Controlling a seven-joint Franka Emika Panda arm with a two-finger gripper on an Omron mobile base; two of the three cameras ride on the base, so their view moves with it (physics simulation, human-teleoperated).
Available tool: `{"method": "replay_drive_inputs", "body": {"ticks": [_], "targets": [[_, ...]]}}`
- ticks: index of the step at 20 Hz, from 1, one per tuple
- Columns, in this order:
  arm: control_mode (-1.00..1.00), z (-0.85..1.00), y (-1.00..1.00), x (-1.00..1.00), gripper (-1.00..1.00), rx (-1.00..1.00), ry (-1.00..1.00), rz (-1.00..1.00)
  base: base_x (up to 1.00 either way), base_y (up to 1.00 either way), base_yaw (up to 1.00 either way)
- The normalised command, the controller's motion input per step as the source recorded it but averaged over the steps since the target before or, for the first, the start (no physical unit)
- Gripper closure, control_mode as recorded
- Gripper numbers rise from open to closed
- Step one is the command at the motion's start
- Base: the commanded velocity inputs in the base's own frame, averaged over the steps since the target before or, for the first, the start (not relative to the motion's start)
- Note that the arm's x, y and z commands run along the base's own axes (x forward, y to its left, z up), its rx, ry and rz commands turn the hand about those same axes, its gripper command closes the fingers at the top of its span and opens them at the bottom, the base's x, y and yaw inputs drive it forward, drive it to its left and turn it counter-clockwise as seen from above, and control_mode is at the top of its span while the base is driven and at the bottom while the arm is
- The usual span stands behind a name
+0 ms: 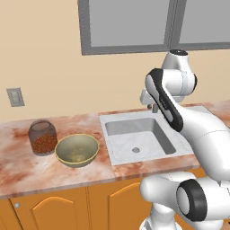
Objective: Place the jar in the left basin and the bowl in the right basin of the sink.
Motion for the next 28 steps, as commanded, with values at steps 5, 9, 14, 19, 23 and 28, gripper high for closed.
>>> {"method": "replay_drive_inputs", "body": {"ticks": [5, 9, 14, 19, 23, 28], "targets": [[-1.00, 0.00, 0.00, 0.00, -1.00, 0.00, 0.00, 0.00, 0.00, 0.00, 0.00], [-1.00, -0.04, 0.04, 0.05, -1.00, -0.04, 0.03, -0.04, 0.00, 0.00, 0.00], [-1.00, -0.02, 0.31, 0.15, -1.00, -0.04, 0.01, -0.06, 0.00, 0.00, 0.00], [-1.00, 0.01, 0.32, 0.14, -1.00, 0.06, 0.00, 0.00, 0.00, 0.00, 0.00], [-1.00, 0.01, 0.29, 0.11, -1.00, 0.14, -0.02, 0.06, 0.00, 0.00, 0.00], [-1.00, -0.01, 0.35, 0.10, -1.00, 0.11, -0.01, 0.11, 0.00, 0.00, 0.00]]}}
